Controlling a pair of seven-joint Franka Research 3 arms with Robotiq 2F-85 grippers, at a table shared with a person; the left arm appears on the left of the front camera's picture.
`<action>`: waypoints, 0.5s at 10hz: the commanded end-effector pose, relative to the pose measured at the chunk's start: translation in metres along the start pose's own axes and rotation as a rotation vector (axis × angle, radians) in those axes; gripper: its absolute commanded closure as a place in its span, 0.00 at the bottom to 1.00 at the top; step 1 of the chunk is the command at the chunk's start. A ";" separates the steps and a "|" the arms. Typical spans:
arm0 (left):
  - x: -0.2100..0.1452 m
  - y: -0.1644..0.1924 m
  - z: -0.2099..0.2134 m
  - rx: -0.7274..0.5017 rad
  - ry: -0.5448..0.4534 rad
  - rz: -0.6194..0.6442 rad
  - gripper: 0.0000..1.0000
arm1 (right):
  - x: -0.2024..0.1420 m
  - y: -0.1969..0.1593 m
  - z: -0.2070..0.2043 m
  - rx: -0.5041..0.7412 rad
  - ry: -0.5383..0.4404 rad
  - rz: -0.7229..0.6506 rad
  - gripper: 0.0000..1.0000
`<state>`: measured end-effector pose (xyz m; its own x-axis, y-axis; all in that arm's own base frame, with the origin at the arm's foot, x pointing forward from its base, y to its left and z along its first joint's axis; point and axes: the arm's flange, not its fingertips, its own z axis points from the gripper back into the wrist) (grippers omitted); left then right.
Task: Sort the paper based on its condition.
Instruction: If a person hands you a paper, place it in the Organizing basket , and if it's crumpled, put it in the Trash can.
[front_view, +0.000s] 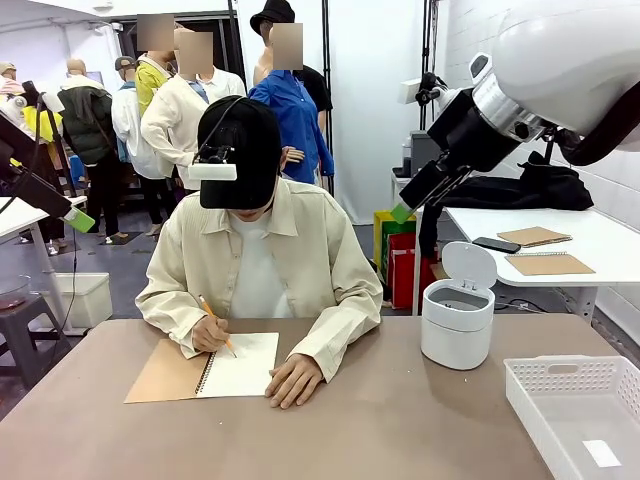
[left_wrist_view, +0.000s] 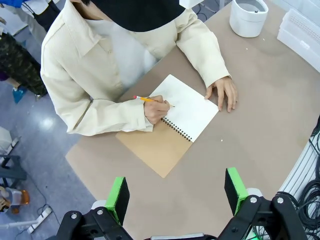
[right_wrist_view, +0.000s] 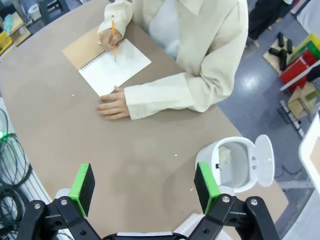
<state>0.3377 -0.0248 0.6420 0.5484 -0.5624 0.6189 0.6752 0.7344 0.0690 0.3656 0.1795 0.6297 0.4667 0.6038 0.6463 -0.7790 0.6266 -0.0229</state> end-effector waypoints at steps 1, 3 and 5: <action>0.002 0.003 0.002 0.000 0.006 0.003 0.00 | 0.002 -0.001 0.002 0.020 0.002 -0.019 0.00; 0.000 0.000 0.000 0.000 0.000 0.000 0.00 | 0.000 0.000 0.000 0.000 0.000 -0.001 0.00; 0.004 -0.012 0.012 -0.016 -0.009 0.040 0.00 | 0.000 0.015 0.006 0.056 -0.002 -0.027 0.00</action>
<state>0.3344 -0.0259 0.6452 0.5528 -0.5537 0.6228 0.6706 0.7392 0.0620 0.3600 0.1826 0.6315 0.4667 0.6074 0.6428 -0.7859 0.6182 -0.0135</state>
